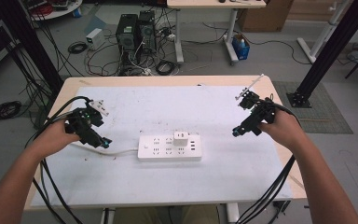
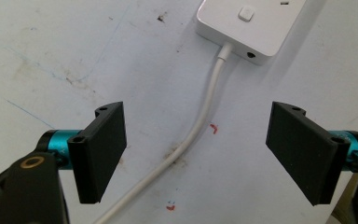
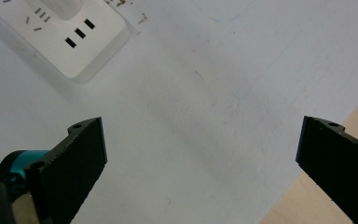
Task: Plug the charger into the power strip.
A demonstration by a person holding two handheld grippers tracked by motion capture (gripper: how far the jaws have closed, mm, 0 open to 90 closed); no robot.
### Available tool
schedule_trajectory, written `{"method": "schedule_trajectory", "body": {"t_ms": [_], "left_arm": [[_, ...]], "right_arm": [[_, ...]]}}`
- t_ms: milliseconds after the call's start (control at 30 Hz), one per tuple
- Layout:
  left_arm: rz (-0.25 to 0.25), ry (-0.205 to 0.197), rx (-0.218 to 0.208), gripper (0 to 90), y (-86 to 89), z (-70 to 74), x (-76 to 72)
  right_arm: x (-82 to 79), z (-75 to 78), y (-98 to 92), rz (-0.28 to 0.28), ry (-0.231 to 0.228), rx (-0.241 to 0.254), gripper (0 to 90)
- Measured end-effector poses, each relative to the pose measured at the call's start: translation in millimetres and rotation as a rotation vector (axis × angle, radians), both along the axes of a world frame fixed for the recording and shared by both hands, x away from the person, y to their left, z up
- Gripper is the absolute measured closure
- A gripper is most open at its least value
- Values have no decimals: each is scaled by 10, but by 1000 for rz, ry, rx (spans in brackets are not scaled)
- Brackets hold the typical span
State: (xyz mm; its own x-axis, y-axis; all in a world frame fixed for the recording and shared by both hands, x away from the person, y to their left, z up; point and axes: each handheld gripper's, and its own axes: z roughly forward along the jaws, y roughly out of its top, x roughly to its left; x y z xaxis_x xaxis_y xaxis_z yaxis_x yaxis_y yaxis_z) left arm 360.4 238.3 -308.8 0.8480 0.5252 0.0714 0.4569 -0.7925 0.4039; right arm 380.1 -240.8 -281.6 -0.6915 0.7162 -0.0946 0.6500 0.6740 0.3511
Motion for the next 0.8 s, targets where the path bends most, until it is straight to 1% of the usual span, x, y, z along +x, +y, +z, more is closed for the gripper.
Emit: {"method": "schedule_trajectory", "body": {"t_ms": [167,333,467,533,567,633,800], "left_arm": [[3,-1,-1,203,-9,-10,12],[-2,-1,4,203,-24,-15,12],[2,1,11,203,-27,-23,25],[-12,2,12,203,-37,-24,23],[-10,3,6,203,-45,-30,17],[-14,0,14,203,-53,-28,20],[-17,0,15,203,-73,-40,18]], "right_arm": [[8,-42,-7,3,1,-10,11],[25,-92,-17,-2,13,-14,11],[33,-129,-35,-6,19,-13,11],[39,-168,-51,-11,25,-12,11],[40,-177,-57,-12,28,-12,11],[39,-193,-68,-12,36,-11,11],[28,-219,-86,-13,35,-6,11]]}}
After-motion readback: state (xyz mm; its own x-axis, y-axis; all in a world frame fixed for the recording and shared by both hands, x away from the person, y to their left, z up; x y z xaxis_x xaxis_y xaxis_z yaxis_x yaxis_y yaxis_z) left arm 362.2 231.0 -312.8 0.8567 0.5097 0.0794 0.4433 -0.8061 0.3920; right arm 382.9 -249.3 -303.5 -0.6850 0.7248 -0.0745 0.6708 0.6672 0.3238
